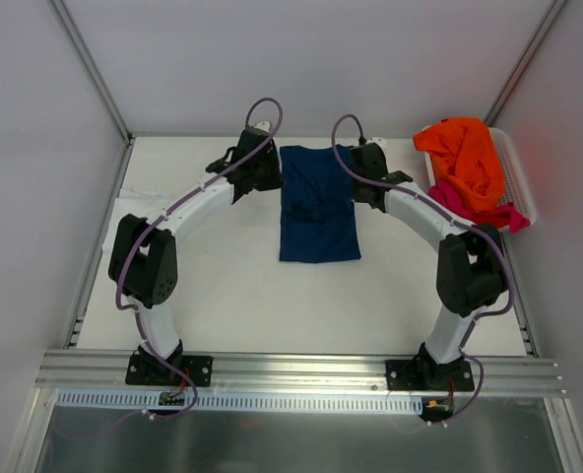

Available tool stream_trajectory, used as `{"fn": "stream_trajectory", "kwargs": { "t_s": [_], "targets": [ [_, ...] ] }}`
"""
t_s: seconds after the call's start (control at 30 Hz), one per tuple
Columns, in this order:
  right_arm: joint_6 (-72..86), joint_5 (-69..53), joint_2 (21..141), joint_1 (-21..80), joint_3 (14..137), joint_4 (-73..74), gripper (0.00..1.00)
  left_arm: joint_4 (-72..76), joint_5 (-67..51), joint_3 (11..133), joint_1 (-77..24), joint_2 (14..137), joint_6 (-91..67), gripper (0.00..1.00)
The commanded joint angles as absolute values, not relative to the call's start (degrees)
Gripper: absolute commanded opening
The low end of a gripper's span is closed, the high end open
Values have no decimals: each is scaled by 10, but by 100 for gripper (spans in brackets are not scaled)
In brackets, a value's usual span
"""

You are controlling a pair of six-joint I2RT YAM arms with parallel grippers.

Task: Fold and stack the t-shirts
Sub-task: Fold the folded rectangular tshirt in 1/3 of the way

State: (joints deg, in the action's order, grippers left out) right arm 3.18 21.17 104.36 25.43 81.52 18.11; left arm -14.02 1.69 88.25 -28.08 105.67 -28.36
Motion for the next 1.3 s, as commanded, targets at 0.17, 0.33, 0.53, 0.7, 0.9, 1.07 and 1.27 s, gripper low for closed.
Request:
{"fn": "stream_trajectory", "kwargs": {
  "t_s": [0.17, 0.33, 0.53, 0.7, 0.9, 1.07, 1.27],
  "targets": [
    [62, 114, 995, 265, 744, 132, 0, -99, -88, 837, -323, 1096, -330, 0],
    [68, 61, 1028, 265, 762, 123, 1, -71, -132, 840, -328, 1130, -348, 0],
    [82, -26, 1070, 265, 789, 99, 1, -54, -140, 818, -336, 1136, -354, 0],
    [92, -69, 1100, 266, 806, 94, 0, -45, -133, 803, -336, 1144, -353, 0],
    [96, -76, 1102, 268, 797, 89, 0, -46, -127, 842, -334, 1187, -335, 0],
    [97, -85, 1083, 269, 781, 85, 0, -56, -95, 905, -326, 1235, -311, 0],
    [95, -87, 1057, 276, 744, 72, 0, -78, -42, 971, -304, 1270, -291, 0]
  ]
}}
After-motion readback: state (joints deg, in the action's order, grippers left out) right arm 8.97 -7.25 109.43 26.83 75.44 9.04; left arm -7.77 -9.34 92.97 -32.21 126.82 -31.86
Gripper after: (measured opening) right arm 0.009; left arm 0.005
